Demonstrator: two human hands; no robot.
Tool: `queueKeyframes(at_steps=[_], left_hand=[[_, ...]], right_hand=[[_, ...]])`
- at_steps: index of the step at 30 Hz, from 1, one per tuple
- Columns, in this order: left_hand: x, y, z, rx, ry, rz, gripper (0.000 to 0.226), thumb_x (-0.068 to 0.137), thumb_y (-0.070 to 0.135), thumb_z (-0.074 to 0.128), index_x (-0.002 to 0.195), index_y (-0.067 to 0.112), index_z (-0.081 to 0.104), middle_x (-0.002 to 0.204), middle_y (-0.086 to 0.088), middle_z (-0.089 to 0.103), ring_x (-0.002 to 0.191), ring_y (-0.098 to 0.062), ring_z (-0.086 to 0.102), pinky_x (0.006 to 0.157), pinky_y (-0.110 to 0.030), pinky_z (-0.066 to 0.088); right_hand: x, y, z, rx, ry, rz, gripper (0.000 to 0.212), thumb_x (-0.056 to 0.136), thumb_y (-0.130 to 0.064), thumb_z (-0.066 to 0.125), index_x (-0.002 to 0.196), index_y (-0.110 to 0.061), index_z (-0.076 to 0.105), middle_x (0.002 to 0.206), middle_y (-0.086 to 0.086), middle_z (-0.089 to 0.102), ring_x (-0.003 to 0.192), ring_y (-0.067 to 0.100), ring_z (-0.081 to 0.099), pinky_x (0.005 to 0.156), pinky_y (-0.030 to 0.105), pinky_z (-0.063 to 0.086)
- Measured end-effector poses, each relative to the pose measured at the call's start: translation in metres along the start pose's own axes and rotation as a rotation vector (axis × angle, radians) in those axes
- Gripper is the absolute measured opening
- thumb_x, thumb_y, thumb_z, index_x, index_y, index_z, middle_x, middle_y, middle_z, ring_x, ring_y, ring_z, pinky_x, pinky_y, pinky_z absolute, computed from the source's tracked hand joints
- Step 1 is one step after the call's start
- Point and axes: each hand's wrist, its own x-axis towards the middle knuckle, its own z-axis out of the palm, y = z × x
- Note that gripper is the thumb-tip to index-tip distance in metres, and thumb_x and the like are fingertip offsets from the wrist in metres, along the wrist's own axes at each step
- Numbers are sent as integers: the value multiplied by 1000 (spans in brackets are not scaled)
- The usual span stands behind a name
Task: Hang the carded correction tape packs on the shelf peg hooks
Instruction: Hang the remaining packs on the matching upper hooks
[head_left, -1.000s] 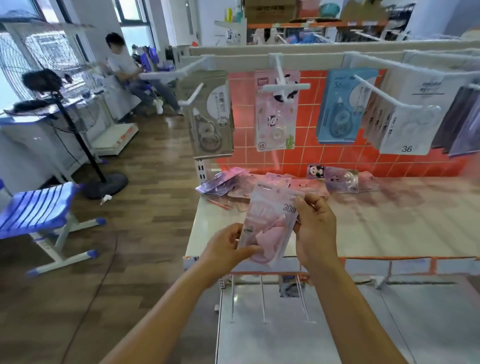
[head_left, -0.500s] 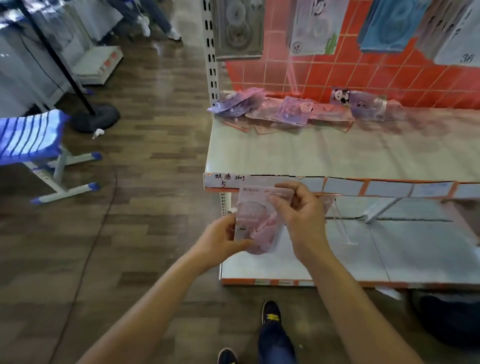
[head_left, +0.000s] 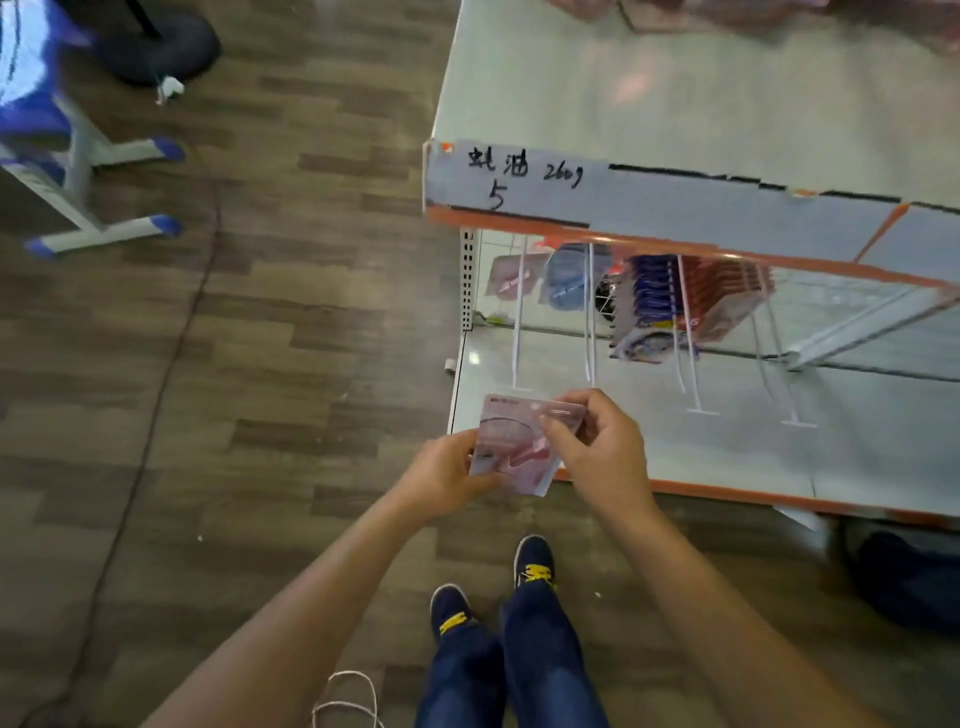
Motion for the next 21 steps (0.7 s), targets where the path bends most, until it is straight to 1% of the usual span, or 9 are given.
queueKeyframes(at_steps=[2,5,7,9,11,15,17,19,21], left_hand=[[14,-20,8,18,-11,-11,40,81,20,75,120,22,65,115,6,69,105,-14,64,94,-38,52],[35,-46,19,62,-37,-39,43,82,25,74,124,19,62,120,3,66,110,-17,61,97,-39,49],[49,-61,26,74,-48,-66,44,84,25,73,125,18,60,121,2,65,111,-17,60,97,-35,49],[61,-72,32,81,-60,-92,43,85,25,72,126,18,59,120,3,64,108,-15,60,93,-29,48],[70,-81,36,105,-75,-110,42,86,26,71,125,18,58,118,3,63,104,-14,59,89,-26,47],[86,-95,40,179,-114,-135,45,86,29,70,128,18,56,124,0,63,106,-16,59,88,-27,47],[94,-96,37,205,-113,-142,47,86,30,69,130,19,55,125,0,62,99,-13,57,82,-24,44],[102,-93,31,200,-86,-149,46,86,29,69,129,20,54,122,2,61,96,-12,54,79,-23,41],[110,-89,25,173,-51,-154,46,86,27,69,128,19,52,120,1,61,99,-13,55,79,-24,43]], right_hand=[[11,19,7,-42,-21,37,9,89,-18,65,86,-24,58,84,-4,62,73,3,59,54,10,46],[32,43,18,-149,-47,41,3,91,-18,62,91,-19,59,83,-10,59,71,-1,54,52,5,41],[45,59,25,-190,-61,46,2,92,-18,61,93,-18,60,84,-11,58,73,-2,52,51,2,40],[55,74,31,-214,-68,69,2,92,-17,60,95,-18,60,87,-8,58,74,-2,51,50,1,39],[63,88,35,-248,-76,85,3,93,-18,60,96,-17,61,92,-4,59,75,-2,50,50,0,39],[76,108,41,-291,-94,129,11,94,-20,59,102,-13,62,98,-2,60,80,6,53,48,2,39],[84,113,43,-277,-88,156,13,93,-21,59,103,-14,62,99,-1,61,80,7,54,48,4,38],[95,115,47,-236,-38,200,9,93,-23,61,101,-18,60,101,-1,62,85,10,55,54,9,38],[104,115,51,-157,46,252,8,93,-19,61,99,-22,58,101,-2,61,91,14,57,63,18,45]])
